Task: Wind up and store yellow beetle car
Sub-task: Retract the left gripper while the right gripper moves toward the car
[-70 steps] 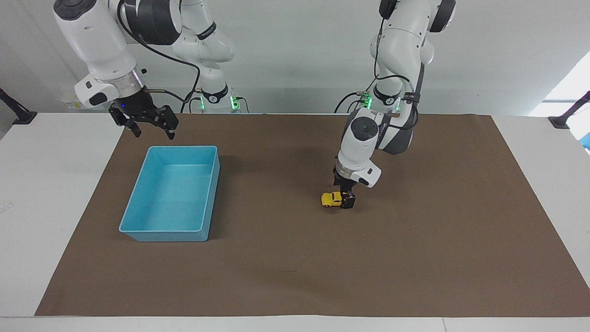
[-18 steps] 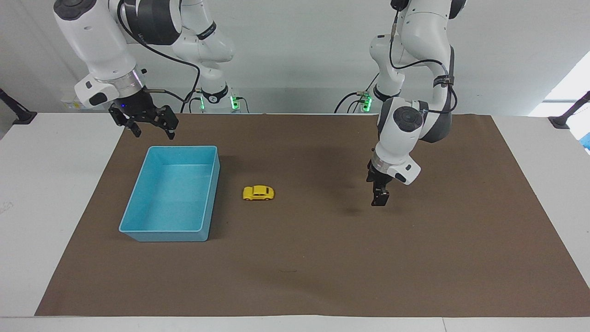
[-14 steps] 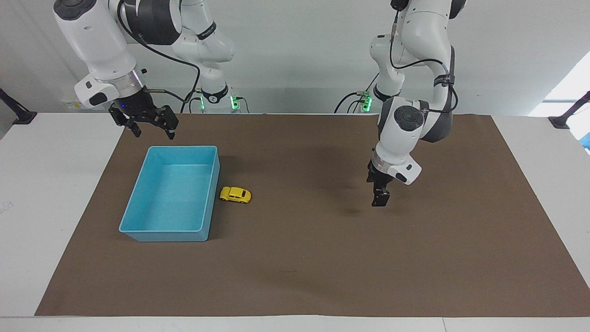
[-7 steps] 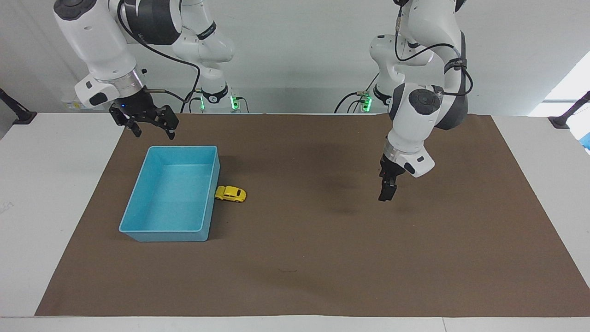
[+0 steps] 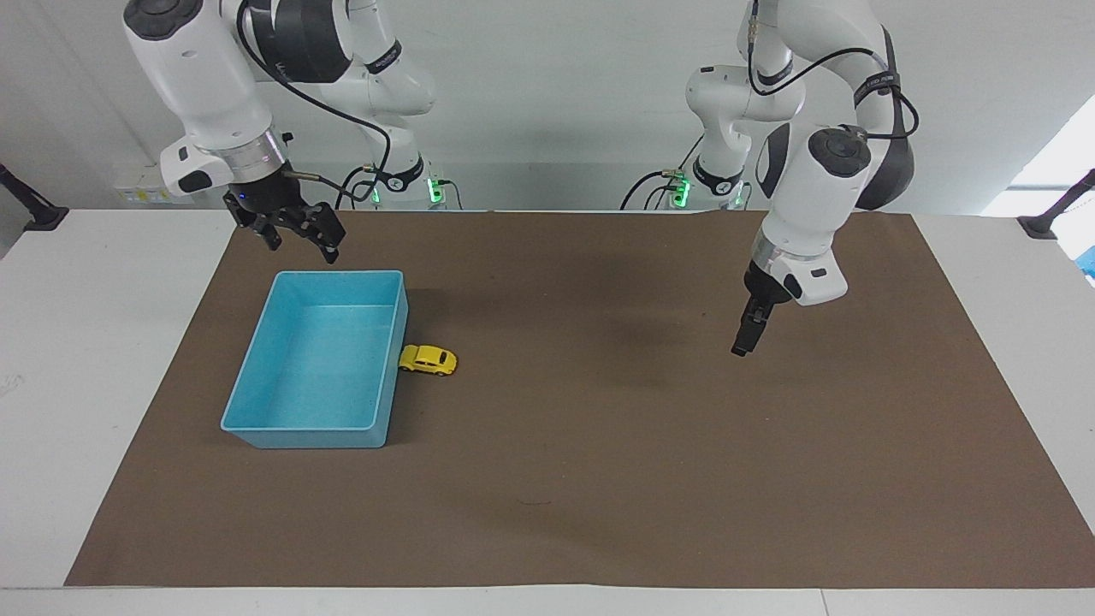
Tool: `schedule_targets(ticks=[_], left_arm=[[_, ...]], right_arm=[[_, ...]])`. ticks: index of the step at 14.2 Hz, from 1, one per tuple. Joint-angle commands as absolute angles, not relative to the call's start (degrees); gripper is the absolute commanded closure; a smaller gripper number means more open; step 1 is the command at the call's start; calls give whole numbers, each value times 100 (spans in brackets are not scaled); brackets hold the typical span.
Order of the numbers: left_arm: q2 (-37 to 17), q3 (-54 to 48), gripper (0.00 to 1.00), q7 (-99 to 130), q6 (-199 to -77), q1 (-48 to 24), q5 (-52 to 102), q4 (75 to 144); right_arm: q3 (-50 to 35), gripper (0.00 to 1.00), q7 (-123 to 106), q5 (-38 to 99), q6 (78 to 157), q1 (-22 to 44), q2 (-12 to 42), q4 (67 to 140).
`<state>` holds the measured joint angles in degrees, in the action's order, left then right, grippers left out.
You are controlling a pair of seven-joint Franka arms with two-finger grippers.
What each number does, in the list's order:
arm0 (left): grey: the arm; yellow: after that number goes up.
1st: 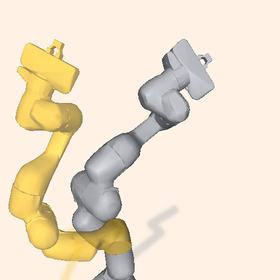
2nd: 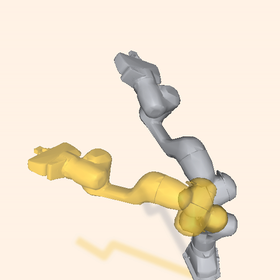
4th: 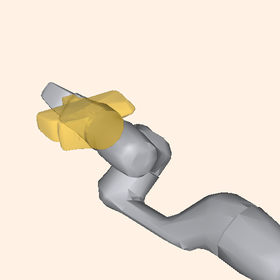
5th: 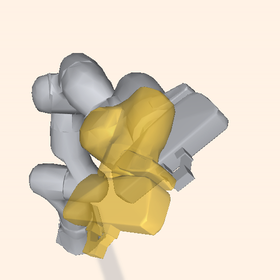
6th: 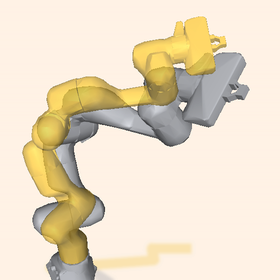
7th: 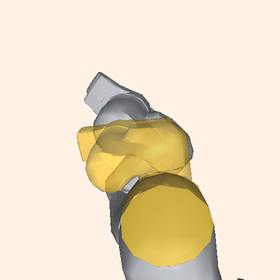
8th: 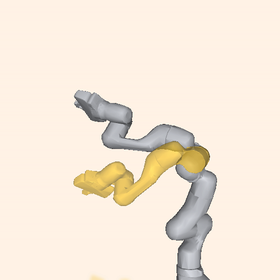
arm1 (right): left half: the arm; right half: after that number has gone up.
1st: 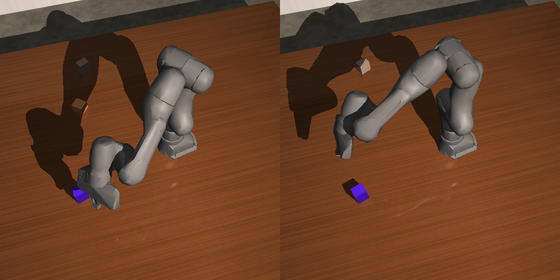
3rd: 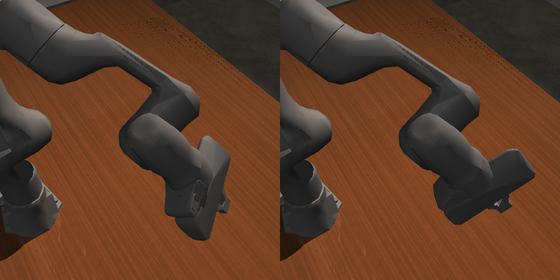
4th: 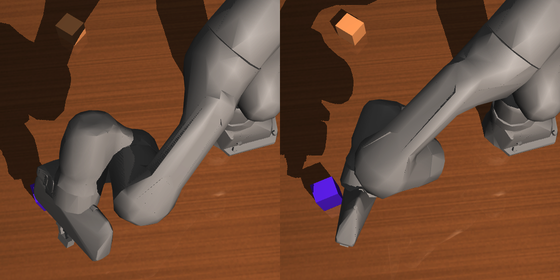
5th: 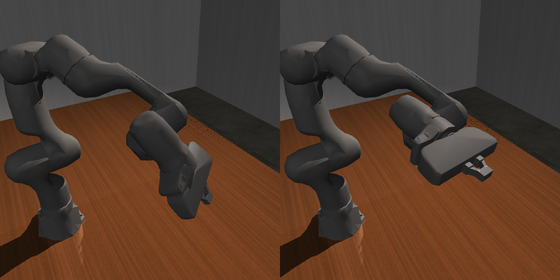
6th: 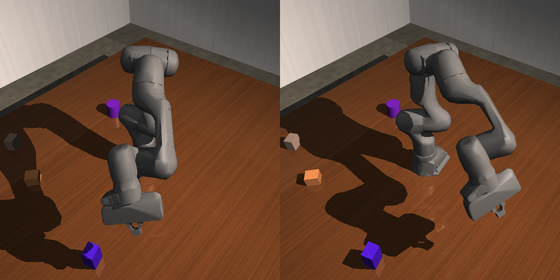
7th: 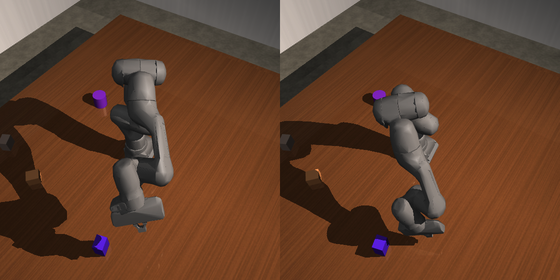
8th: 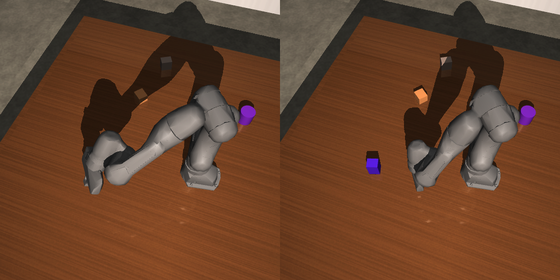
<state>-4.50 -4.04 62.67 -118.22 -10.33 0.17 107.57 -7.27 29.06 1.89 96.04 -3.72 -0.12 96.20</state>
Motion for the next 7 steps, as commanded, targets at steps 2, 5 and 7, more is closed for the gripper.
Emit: schedule_targets(ticks=[2, 5, 7], left_arm=[[-132, -440, 0, 4296, -11251, -818, 79, 10784], [35, -439, 0, 2519, -11048, -546, 79, 10784], [123, -440, 0, 1464, -10891, -387, 79, 10775]], right_arm=[[-756, 0, 4005, 343, 9966, -281, -88, 9826], [-765, 0, 5006, 343, 10019, -44, -53, 9914], [-773, 0, 5805, 360, 10352, 61, -26, 10045]])
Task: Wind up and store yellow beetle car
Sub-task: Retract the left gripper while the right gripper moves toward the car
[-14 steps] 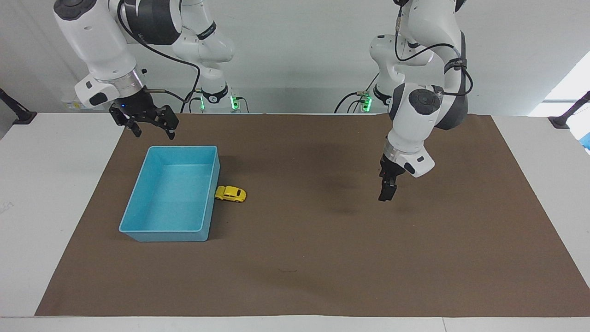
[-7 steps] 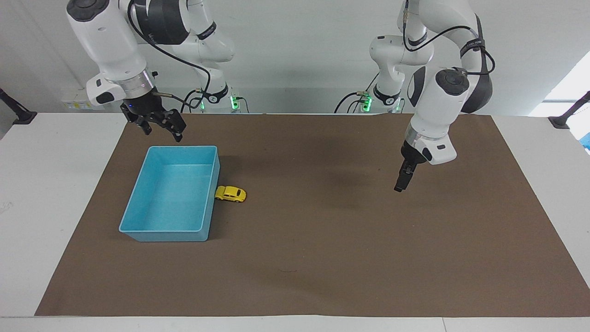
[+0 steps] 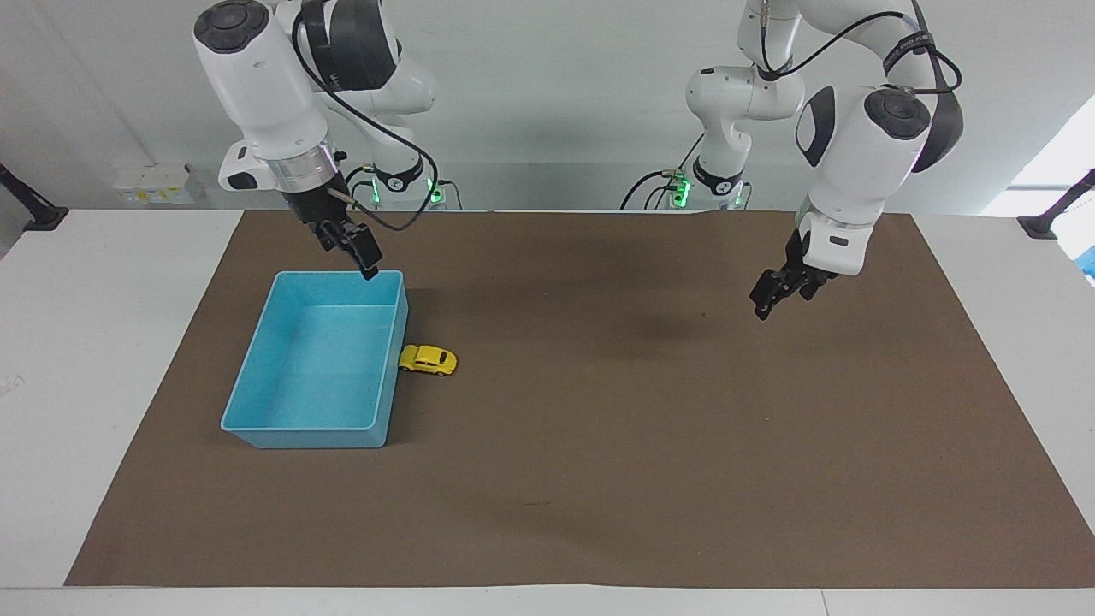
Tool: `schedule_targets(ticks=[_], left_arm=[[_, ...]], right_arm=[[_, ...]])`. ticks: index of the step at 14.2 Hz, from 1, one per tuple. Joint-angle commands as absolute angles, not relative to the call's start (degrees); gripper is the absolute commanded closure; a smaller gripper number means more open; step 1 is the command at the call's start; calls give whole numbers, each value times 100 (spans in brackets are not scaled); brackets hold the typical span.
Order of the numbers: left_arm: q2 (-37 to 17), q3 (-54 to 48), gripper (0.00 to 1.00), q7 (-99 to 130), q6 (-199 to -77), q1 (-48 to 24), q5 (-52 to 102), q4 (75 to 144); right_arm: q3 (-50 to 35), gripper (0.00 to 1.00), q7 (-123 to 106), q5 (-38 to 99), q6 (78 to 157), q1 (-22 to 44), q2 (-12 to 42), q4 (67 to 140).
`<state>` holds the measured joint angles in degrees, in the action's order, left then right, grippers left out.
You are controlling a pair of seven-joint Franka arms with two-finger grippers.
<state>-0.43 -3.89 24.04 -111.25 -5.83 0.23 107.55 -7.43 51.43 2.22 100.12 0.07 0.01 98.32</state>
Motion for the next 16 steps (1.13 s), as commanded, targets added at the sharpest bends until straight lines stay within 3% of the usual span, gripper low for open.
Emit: schedule_targets(ticks=[1, 6, 16], left_arm=[[132, -439, 0, 1059, -10794, -308, 79, 10749], [149, -448, 0, -324, -10267, -71, 62, 10363], [158, -431, 0, -325, -8922, -70, 9, 8975]], right_arm=[[-773, 0, 6201, 360, 10449, 131, 26, 10081], [-773, 0, 7714, 360, 10740, 299, 175, 10301], [-773, 0, 9218, 360, 11627, 466, 386, 11030]])
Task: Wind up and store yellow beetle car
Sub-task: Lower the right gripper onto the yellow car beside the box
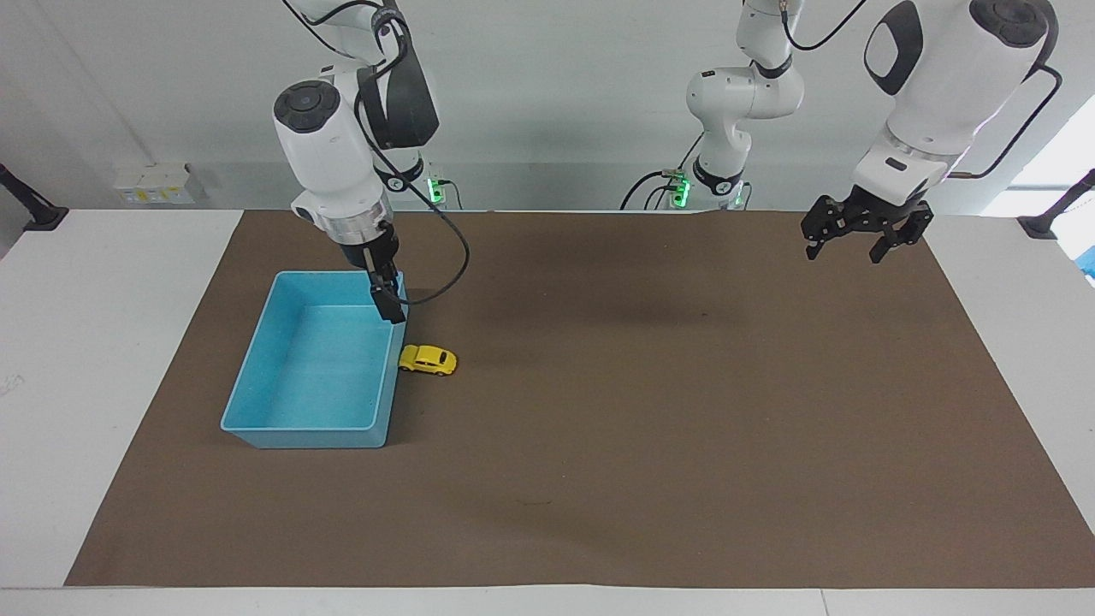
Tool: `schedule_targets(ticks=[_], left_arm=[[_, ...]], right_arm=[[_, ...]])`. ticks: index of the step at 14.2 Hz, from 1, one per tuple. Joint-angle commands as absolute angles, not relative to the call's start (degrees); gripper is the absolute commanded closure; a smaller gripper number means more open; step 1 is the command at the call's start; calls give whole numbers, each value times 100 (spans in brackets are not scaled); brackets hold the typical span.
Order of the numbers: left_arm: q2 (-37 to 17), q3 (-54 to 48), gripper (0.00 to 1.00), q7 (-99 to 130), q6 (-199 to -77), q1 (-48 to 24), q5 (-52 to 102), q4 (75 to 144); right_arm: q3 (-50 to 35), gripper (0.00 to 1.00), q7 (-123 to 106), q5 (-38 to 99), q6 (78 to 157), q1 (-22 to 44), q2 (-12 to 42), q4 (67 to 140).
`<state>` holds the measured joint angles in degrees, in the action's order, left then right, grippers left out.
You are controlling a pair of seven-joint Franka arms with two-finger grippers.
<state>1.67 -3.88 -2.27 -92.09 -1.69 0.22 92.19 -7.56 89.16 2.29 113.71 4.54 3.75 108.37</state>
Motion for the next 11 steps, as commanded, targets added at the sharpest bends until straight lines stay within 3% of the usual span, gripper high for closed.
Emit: schedule_targets(ticks=[1, 11], left_arm=[[158, -431, 0, -325, -8843, -70, 17, 8887], [316, -448, 0, -281, -8622, -70, 62, 8728]], right_arm=[[-773, 0, 9359, 360, 11645, 466, 395, 11065], [-765, 0, 10053, 352, 12699, 615, 668, 11750]])
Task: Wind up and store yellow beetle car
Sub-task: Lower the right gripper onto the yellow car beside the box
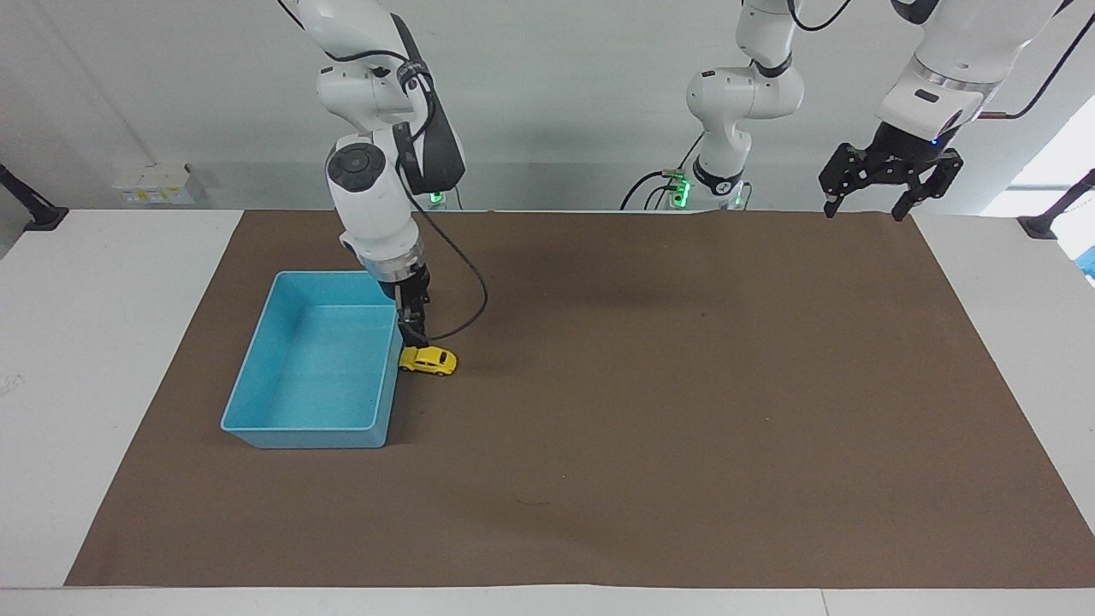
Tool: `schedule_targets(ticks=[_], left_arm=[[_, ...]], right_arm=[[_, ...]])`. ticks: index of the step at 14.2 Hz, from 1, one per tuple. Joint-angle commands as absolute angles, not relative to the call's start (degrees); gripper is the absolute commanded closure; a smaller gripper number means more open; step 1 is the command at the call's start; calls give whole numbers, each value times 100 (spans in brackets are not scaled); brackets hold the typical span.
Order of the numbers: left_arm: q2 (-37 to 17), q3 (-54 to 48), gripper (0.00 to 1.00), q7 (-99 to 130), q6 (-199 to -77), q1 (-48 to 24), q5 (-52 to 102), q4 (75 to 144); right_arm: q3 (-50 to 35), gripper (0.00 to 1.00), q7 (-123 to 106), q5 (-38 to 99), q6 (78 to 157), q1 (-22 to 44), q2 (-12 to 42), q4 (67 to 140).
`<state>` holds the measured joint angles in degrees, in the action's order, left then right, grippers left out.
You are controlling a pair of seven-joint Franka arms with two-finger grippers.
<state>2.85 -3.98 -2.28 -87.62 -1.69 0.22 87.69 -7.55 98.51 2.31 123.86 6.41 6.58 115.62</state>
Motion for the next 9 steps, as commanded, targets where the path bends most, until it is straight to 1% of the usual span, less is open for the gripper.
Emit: schedule_targets(ticks=[1, 7, 9], left_arm=[[325, -457, 0, -281, -8613, -70, 62, 8754], [343, -483, 0, -290, -8499, -79, 61, 8763], [369, -457, 0, -290, -8499, -62, 62, 8789]], right_arm=[[-773, 0, 10142, 352, 12857, 615, 685, 11847], [-765, 0, 10116, 343, 13621, 624, 835, 12365], [-765, 0, 10116, 325, 13903, 676, 975, 12428]])
